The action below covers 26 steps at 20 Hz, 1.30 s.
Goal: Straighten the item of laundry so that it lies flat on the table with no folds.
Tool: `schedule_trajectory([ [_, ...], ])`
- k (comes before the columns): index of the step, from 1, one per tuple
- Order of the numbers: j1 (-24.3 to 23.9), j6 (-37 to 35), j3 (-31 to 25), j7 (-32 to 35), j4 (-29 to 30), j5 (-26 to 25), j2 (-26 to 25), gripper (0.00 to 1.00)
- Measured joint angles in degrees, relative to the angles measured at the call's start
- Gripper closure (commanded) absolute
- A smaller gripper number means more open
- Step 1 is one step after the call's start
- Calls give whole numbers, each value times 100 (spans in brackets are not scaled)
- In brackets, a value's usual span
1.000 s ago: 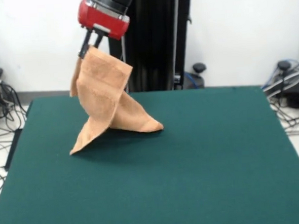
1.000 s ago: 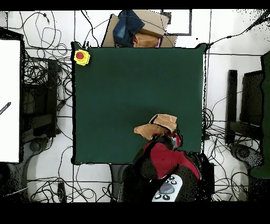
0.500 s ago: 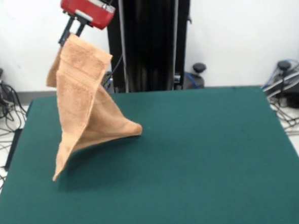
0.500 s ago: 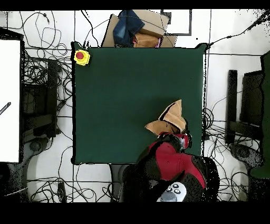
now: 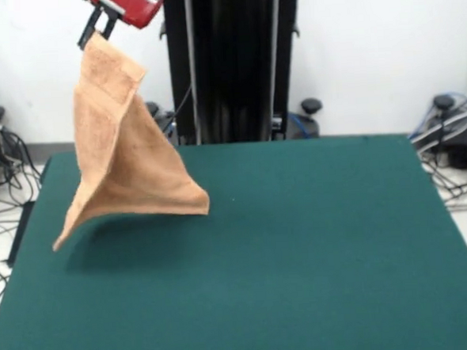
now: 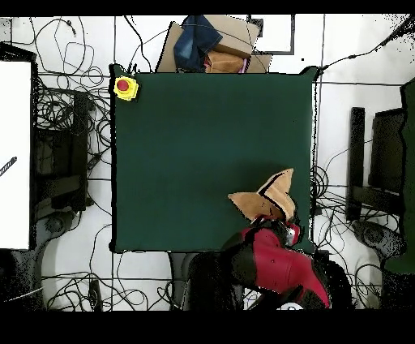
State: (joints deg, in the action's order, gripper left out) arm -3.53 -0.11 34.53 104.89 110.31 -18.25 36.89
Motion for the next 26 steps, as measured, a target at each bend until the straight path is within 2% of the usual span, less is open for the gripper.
schedule_trajectory([
  [4,-331,-288,-55,0,185,24,71,100],
  [5,-655,-344,-140,0,257,-41,142,100],
  [8,-1131,-376,-304,0,279,-225,264,100],
  [9,-1486,-385,-441,0,278,-384,356,100],
  [13,-2397,-407,-808,-6,246,-808,554,100],
  [14,-2816,-470,-993,-6,207,-1014,631,100],
  [16,-3047,-532,-1103,-6,177,-1144,668,100],
  [17,-3343,-661,-1281,-6,130,-1348,710,100],
  [21,-3473,-853,-1529,-6,97,-1665,741,100],
  [26,-3256,-861,-1706,-6,83,-1948,696,100],
])
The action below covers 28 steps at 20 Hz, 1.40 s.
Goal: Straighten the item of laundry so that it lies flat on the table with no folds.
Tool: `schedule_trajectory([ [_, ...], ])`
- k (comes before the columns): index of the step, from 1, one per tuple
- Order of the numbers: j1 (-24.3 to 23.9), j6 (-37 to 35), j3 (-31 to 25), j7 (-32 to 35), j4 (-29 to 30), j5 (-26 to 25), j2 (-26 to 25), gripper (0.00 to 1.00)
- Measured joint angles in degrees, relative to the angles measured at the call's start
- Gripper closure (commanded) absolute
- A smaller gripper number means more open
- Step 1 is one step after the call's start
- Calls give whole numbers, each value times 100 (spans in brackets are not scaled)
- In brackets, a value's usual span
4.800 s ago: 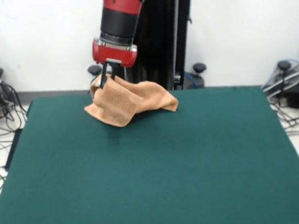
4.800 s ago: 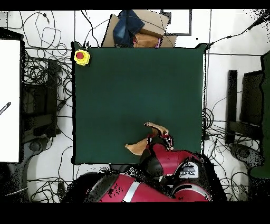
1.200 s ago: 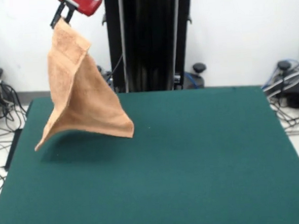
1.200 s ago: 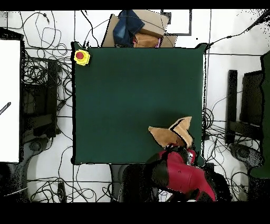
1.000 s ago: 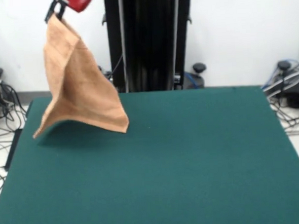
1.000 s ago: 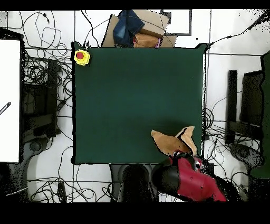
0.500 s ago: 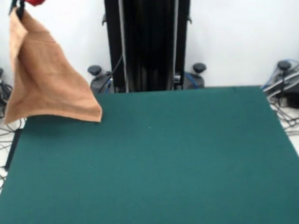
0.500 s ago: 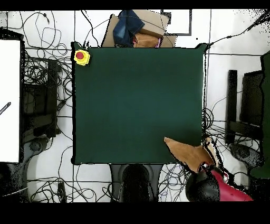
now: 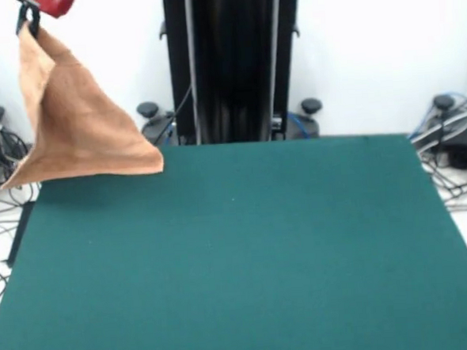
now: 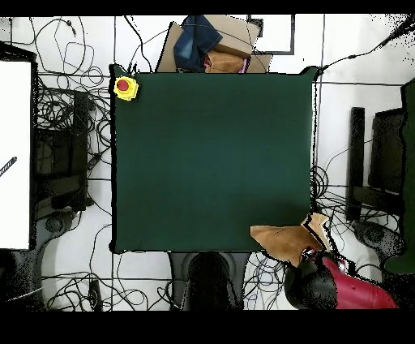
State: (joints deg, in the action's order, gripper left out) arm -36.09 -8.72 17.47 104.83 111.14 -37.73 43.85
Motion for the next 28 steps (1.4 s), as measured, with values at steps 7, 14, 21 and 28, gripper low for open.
schedule_trajectory([
  [7,431,-88,-295,0,42,-77,-86,100],
  [14,425,-1055,-363,0,323,-51,412,100],
  [21,697,-593,-209,0,289,-63,251,100],
  [28,1741,2256,409,0,236,412,-389,100],
])
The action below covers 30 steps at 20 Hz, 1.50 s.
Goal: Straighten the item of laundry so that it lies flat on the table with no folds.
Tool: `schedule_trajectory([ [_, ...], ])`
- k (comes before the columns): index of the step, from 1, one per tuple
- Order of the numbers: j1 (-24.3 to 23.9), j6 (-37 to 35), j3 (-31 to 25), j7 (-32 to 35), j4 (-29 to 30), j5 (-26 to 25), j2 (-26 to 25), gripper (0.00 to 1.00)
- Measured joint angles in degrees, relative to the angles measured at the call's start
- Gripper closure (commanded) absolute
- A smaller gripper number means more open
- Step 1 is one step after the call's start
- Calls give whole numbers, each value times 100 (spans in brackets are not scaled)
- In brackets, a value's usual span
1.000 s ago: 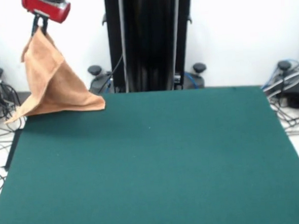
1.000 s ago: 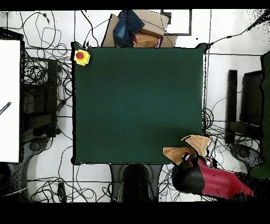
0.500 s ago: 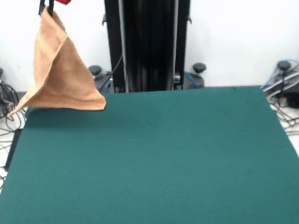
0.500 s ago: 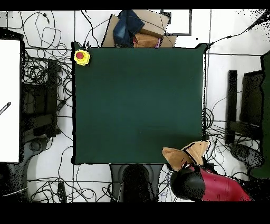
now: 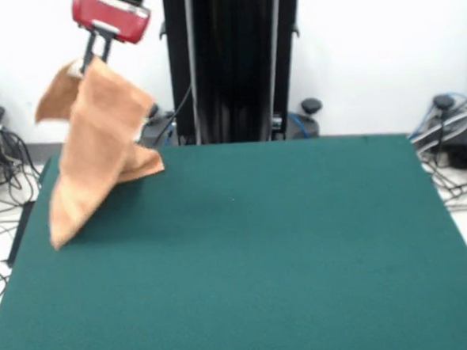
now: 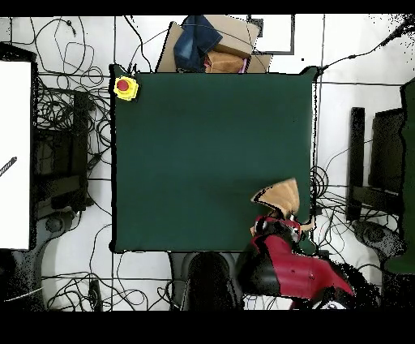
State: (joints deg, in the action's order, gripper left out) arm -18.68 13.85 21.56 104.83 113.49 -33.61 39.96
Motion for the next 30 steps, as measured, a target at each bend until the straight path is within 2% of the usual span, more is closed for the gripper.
schedule_trajectory([
  [3,198,1022,46,0,2,162,-75,100],
  [4,187,1054,39,0,2,162,-60,100],
  [12,-255,546,-53,0,2,163,82,100],
  [23,-185,317,-59,0,99,346,153,100],
  [28,-309,161,-166,0,226,385,432,100],
  [30,-614,-135,-387,0,333,366,662,100],
])
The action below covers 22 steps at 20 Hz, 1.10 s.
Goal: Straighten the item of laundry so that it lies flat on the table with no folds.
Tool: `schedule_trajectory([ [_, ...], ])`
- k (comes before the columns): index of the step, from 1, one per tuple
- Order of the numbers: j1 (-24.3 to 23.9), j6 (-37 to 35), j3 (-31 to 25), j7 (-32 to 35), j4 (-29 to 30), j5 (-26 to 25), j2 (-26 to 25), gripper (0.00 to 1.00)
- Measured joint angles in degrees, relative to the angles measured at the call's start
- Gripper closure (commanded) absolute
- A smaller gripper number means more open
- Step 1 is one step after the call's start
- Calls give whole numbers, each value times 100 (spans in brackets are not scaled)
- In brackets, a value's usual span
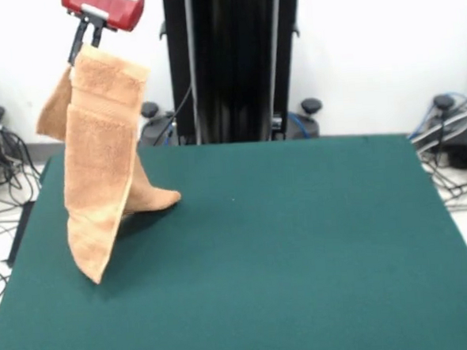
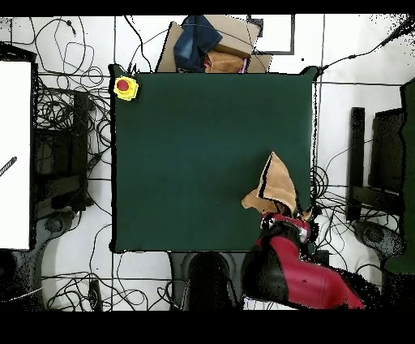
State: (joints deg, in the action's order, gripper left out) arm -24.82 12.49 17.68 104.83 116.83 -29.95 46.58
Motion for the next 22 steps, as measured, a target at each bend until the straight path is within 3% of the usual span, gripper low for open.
schedule_trajectory([
  [5,-1310,-1348,-723,-143,139,-73,710,100],
  [6,-1863,-1954,-995,-356,124,-81,959,100],
  [10,-2768,-3110,-1453,-1147,7,-132,1399,100],
  [16,-3102,-3465,-1776,-2084,-122,-395,1653,100],
  [22,-2969,-3289,-1953,-2289,-136,-575,1622,100],
])
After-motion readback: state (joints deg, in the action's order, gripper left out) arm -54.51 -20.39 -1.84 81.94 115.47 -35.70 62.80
